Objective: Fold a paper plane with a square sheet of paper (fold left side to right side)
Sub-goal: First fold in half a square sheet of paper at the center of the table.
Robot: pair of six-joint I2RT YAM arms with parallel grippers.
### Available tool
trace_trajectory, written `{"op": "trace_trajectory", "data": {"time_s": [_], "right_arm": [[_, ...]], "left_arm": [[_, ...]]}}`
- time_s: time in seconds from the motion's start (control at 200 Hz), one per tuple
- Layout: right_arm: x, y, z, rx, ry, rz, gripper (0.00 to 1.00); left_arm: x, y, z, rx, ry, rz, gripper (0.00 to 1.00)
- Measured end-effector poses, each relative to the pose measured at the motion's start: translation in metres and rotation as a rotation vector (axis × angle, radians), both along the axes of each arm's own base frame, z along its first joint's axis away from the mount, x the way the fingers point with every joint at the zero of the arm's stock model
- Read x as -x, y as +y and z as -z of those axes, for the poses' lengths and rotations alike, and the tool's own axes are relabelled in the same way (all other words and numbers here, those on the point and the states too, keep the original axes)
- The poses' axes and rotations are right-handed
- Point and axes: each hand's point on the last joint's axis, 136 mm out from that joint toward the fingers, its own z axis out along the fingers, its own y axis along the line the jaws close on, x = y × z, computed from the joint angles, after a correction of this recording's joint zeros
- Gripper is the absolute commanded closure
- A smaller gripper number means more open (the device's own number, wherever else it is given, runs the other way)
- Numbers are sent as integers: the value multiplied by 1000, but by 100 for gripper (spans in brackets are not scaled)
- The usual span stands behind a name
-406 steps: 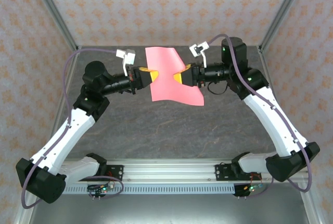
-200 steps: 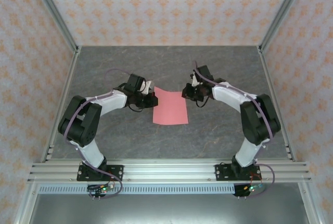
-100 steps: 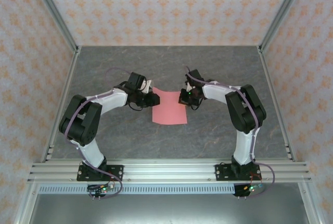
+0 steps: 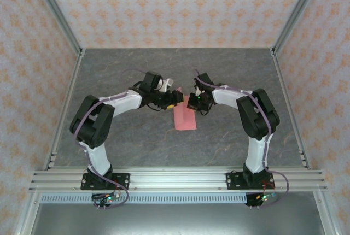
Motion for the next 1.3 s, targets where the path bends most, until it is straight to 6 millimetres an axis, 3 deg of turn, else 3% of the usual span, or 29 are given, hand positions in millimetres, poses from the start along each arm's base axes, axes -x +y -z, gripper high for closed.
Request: {"op": "trace_trajectory", "data": {"time_s": [0.145,0.24,0.42,0.595,0.851,1.301], "right_arm": [[-1,2,-3,-19,-5,9,78],[-3,2,-9,-28,-16,17,67],[-15,-10,-50,-64,-105,68,57],[-21,-6,-85,-148,-185,78,58],[-12,11,-66,-268,-100,78,61],[-11,13,-51,-272,-63,81,62]], "left_arm": [[2,-4,21,-2,64,-5,36],[2,-4,25,-3,74,-8,36],[-1,-5,22,5,63,-11,37],[-1,-5,22,5,62,-11,40],[0,-4,23,-2,68,-14,47],[1,-4,24,-5,73,-14,58]]}}
